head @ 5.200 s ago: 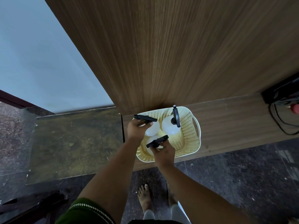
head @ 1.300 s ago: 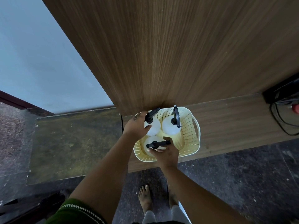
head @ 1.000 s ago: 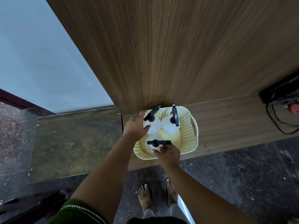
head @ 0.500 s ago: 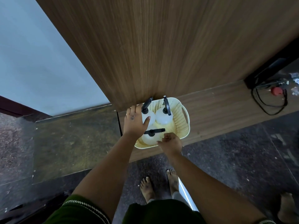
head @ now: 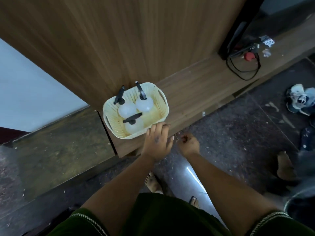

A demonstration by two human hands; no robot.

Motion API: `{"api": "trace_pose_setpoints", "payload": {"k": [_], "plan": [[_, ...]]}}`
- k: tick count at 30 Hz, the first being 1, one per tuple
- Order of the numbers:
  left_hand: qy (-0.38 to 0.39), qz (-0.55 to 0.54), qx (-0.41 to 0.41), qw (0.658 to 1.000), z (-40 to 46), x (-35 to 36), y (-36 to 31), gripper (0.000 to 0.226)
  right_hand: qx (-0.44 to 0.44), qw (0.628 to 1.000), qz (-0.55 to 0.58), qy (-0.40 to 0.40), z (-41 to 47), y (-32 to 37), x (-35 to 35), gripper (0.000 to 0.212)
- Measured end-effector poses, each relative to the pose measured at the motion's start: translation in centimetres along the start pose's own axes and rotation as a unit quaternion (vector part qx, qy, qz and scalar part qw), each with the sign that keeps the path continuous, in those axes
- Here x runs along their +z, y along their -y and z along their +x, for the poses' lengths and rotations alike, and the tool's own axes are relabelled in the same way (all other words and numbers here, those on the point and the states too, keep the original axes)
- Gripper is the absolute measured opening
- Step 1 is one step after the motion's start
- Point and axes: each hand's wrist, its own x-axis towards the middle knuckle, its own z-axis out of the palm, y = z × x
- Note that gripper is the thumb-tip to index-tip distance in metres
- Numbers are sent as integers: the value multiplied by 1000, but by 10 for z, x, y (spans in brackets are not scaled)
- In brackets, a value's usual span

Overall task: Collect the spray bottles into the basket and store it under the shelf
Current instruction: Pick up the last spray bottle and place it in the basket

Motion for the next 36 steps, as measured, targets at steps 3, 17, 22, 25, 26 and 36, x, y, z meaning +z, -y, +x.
{"api": "trace_pose_setpoints", "payload": {"k": [3, 17, 22, 25, 26, 36], "plan": [[111, 6, 33, 993, -23, 38, -34, 45, 30, 998, -49, 8, 3, -71, -22, 18], [452, 45, -17, 891, -111, 299, -135, 74, 268, 959, -90, -7, 5, -429, -69, 34], [474, 59, 9, 878, -116, 422, -124, 79, 320, 946, -34, -20, 55, -524, -10, 44], [427, 22, 0, 904, -106, 492, -116, 84, 303, 952, -31, -27, 97, -576, 23, 52], [415, 7, -2, 910, -103, 512, -114, 88, 302, 952, -35, -32, 109, -594, 30, 57], [367, -49, 38, 928, -92, 640, -101, 96, 351, 933, -57, -56, 185, -716, 76, 62]]}}
